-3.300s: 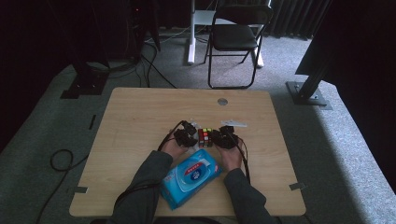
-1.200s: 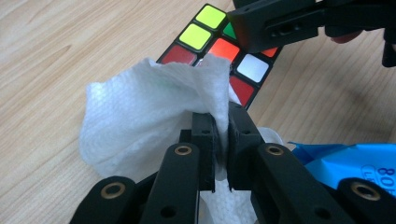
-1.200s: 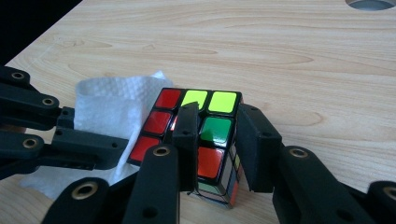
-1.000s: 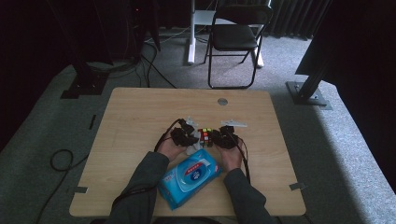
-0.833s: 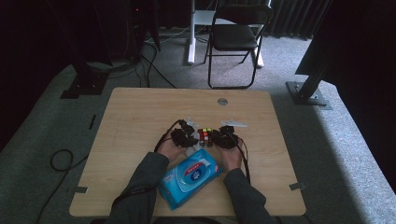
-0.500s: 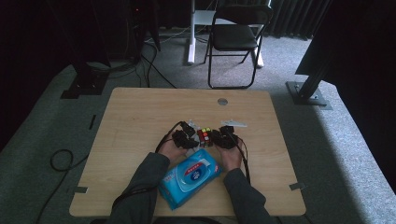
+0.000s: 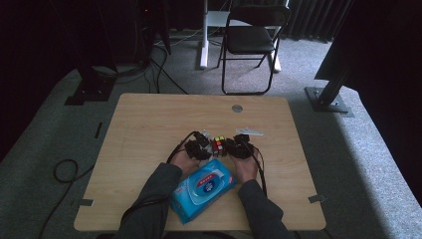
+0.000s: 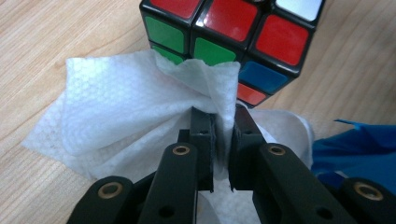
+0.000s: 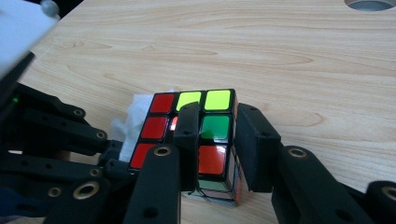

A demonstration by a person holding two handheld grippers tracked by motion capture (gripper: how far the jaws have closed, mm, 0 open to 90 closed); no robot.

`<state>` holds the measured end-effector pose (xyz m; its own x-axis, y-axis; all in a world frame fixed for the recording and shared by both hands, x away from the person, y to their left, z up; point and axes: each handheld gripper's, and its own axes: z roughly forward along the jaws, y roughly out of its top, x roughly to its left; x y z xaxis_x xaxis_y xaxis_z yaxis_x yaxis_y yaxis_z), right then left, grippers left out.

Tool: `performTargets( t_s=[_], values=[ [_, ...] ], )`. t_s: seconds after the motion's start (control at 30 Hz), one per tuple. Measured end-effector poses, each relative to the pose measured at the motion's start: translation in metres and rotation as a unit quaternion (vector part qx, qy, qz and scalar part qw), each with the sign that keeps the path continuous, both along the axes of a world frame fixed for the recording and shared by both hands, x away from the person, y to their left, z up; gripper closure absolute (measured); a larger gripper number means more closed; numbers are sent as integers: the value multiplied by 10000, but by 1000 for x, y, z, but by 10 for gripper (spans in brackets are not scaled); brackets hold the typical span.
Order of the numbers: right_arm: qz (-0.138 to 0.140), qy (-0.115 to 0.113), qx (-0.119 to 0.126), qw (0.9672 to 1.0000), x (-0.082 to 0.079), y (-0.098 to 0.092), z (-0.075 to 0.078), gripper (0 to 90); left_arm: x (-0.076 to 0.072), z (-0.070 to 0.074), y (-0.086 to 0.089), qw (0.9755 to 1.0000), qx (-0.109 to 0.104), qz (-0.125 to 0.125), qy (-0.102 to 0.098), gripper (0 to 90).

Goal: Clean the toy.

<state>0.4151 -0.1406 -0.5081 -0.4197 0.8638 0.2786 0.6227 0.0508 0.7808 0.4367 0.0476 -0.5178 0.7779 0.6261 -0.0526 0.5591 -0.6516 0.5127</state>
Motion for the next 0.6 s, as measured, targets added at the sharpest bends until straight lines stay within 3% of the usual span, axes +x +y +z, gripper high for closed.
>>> performTargets(
  t_s=[0.47, 0.6],
  values=[
    [57, 2, -4, 10000, 0, 0, 0, 711, 5, 3, 6, 9998, -41, 213, -49, 824],
    [152, -103, -184, 9997, -2, 2, 1, 716, 7, 8, 10, 9993, -111, 335, -143, 828]
  ],
)
